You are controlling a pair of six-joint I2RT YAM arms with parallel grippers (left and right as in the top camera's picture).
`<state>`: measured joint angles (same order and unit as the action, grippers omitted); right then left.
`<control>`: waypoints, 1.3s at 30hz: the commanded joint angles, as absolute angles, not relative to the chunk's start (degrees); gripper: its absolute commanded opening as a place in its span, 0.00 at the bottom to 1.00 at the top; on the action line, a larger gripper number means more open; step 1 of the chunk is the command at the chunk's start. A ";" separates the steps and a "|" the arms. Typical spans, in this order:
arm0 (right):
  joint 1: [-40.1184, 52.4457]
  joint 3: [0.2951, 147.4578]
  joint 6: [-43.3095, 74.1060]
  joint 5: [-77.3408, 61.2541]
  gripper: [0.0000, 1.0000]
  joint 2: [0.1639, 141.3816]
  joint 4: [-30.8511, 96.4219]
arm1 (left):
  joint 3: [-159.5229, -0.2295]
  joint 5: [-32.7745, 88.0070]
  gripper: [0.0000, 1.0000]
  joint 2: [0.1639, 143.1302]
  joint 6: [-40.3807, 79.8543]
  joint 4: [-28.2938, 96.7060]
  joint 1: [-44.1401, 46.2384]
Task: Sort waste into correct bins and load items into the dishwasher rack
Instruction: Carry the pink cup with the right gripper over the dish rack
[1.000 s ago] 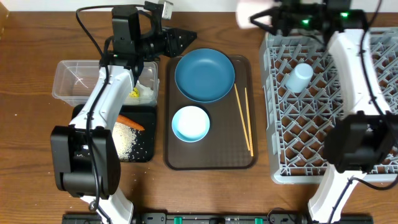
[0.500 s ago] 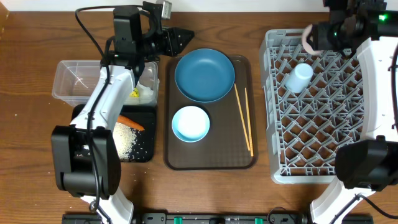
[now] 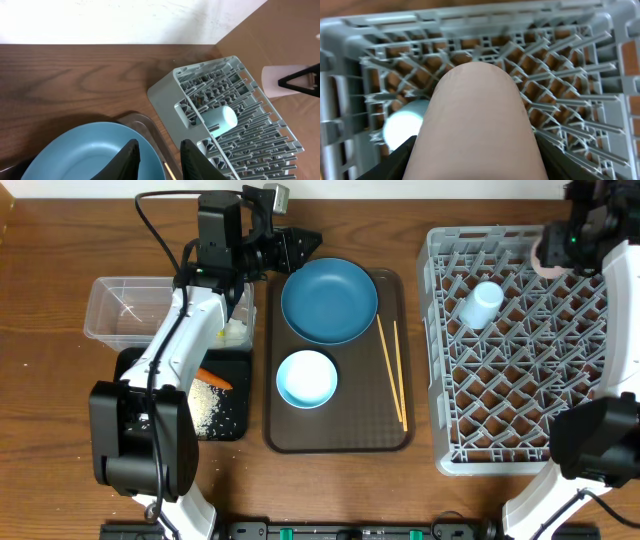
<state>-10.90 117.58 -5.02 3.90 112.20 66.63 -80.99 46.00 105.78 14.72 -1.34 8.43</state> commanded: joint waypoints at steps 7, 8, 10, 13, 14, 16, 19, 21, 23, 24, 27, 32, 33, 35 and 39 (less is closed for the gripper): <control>-13.54 118.34 -4.10 4.25 0.25 120.49 66.43 | -80.73 45.34 0.29 106.52 13.74 0.01 8.45; -13.85 118.34 -4.10 4.23 0.25 121.23 66.43 | -80.73 45.34 0.29 106.52 13.74 0.01 8.45; -14.17 118.34 -4.12 3.81 0.25 122.34 66.22 | -80.73 45.34 0.29 106.52 13.74 0.01 8.45; -14.46 118.34 -4.23 2.20 0.25 123.83 65.39 | -80.73 45.34 0.28 106.52 13.74 -0.01 8.45; -14.59 118.34 -4.36 1.93 0.25 124.11 64.99 | -80.73 45.34 0.29 106.52 13.74 -0.01 8.45; -14.63 118.34 -4.34 1.87 0.25 124.55 63.92 | -80.73 45.34 0.28 106.52 13.74 0.01 8.45; -14.61 118.34 -4.36 1.28 0.24 124.84 62.35 | -80.73 45.34 0.28 106.52 13.74 0.01 8.45; -14.61 118.34 -4.38 0.45 0.24 124.84 61.56 | -80.73 45.34 0.29 106.52 13.74 0.01 8.45; -14.61 118.37 -5.10 -0.51 0.24 124.77 60.60 | -80.73 45.34 0.29 106.52 13.74 0.01 8.45; -14.61 118.39 -5.19 -0.69 0.23 124.75 60.25 | -80.73 45.34 0.28 106.52 13.74 0.01 8.45; -14.61 118.56 -5.19 -0.71 0.23 124.51 60.12 | -80.73 45.34 0.28 106.52 13.74 0.01 8.45; -14.61 118.52 -5.19 -0.69 0.22 124.31 61.39 | -80.73 45.34 0.29 106.52 13.74 0.01 8.45; -14.61 118.41 -5.19 -0.69 0.22 124.42 61.63 | -80.73 45.34 0.28 106.52 13.74 0.03 8.45; -14.61 118.26 -5.19 -0.71 0.21 124.64 62.17 | -80.73 45.34 0.29 106.52 13.74 0.14 8.45; -14.61 118.06 -5.19 -0.71 0.20 125.56 62.00 | -80.73 45.34 0.28 106.52 13.74 1.17 8.45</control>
<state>-14.06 117.60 -4.99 -0.27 124.18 62.02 -80.99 45.84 105.78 14.74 0.60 8.43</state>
